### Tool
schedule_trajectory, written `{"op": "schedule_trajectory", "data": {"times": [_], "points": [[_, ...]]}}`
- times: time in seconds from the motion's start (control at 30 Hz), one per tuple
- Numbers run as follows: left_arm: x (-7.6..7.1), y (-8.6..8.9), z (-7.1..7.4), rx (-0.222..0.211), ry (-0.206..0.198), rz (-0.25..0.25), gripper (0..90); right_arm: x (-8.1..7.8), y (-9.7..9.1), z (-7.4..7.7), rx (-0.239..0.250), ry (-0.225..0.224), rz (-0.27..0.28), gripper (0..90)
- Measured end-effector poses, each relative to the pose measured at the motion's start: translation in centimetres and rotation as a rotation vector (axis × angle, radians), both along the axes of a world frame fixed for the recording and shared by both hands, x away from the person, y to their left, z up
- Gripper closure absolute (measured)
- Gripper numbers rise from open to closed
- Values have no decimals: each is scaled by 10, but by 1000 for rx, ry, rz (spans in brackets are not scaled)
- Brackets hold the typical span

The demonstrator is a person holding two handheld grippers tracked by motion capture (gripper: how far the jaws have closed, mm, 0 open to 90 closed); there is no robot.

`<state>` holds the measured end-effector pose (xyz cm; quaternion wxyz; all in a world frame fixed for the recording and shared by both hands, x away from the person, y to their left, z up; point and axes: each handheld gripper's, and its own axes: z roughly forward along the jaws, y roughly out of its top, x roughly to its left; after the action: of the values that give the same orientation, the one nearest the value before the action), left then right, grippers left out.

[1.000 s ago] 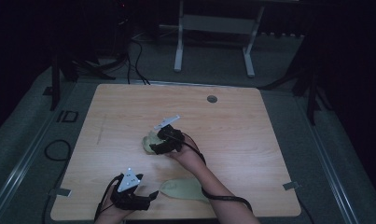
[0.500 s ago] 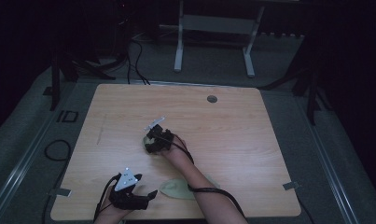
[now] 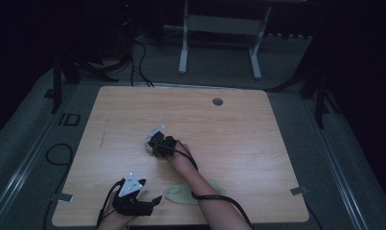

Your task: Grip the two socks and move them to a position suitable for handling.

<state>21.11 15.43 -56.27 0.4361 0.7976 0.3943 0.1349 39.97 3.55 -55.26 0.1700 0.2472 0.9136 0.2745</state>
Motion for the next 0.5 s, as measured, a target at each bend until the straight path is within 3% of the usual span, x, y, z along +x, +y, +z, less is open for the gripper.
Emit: {"op": "schedule_trajectory", "data": {"times": [0.17, 0.3, 0.5], "points": [[0, 1, 0, -12, 2, 3, 143, 2, -2, 5, -31, -6, 7, 792], [1, -1, 0, -12, 4, 9, 143, 2, -11, 16, -10, 1, 13, 793], [0, -4, 1, -12, 0, -1, 143, 0, -28, 39, 7, -31, 20, 792]]}}
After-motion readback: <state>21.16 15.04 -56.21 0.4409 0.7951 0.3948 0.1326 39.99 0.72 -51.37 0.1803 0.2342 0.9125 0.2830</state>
